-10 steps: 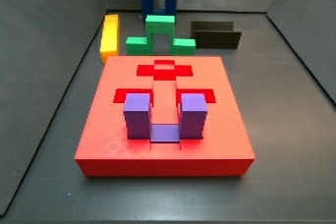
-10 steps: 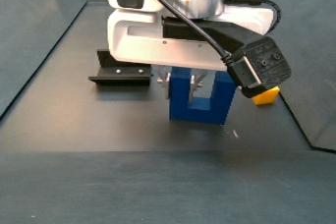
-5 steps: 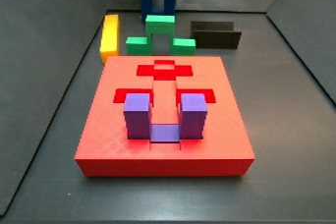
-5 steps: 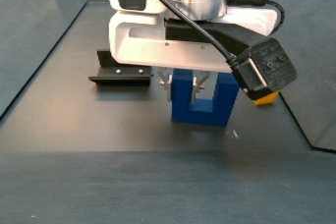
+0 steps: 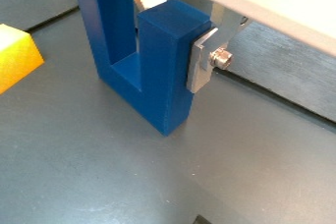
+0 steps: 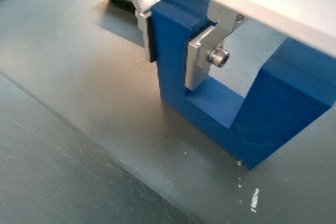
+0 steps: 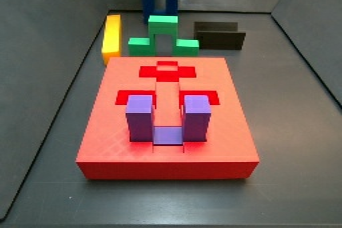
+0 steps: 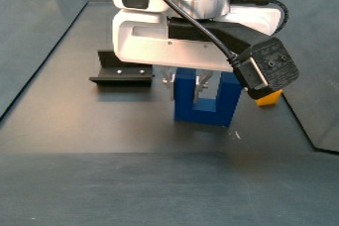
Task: Pick up the blue object. Move up. Move to above the board. Insert the blue object.
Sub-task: Pick up the blue object, then move up, then move to above the board.
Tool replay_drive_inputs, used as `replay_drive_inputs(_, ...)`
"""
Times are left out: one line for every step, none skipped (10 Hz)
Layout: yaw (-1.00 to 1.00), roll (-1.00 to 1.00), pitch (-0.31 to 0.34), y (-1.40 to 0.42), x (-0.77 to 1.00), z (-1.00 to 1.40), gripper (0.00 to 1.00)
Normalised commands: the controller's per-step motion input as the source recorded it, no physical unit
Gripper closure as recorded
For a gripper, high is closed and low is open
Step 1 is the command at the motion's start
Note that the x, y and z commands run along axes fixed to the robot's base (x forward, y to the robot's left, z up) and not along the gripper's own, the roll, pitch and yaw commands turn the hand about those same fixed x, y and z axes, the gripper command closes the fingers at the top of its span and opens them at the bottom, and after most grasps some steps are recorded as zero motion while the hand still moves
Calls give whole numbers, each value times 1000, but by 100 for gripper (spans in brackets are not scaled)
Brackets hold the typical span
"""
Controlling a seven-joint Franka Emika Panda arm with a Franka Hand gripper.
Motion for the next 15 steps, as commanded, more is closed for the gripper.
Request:
replay_drive_inputs(0,0,0,0,0,0,100)
replay_drive_inputs(0,0,0,0,0,833,100)
replay_drive_inputs(14,-10,26,-32,-32,804,100)
replay_drive_inputs(12,-5,46,-41,-66,593,100)
replay_drive_inputs(15,17,27,-21,-46,387,100)
replay_drive_inputs(0,0,0,0,0,1400,100)
replay_drive_inputs(1,-13,41,-6,-25,1400,100)
replay_drive_inputs(-4,7,42,-9,-39,1400,100)
replay_drive_inputs(5,18,32,-2,-12,1400,100)
replay_drive_inputs(7,12,69,7,40,1400,100)
replay_drive_inputs(2,0,99,1,34,1400,100)
replay_drive_inputs(5,7,88,-1,7,496,100)
replay_drive_inputs(5,12,67,-1,26,227,100)
replay_drive_inputs(577,-123,373,-1400,-62,138,100)
replay_drive_inputs(524,-82,348,-1400,-66,141,100)
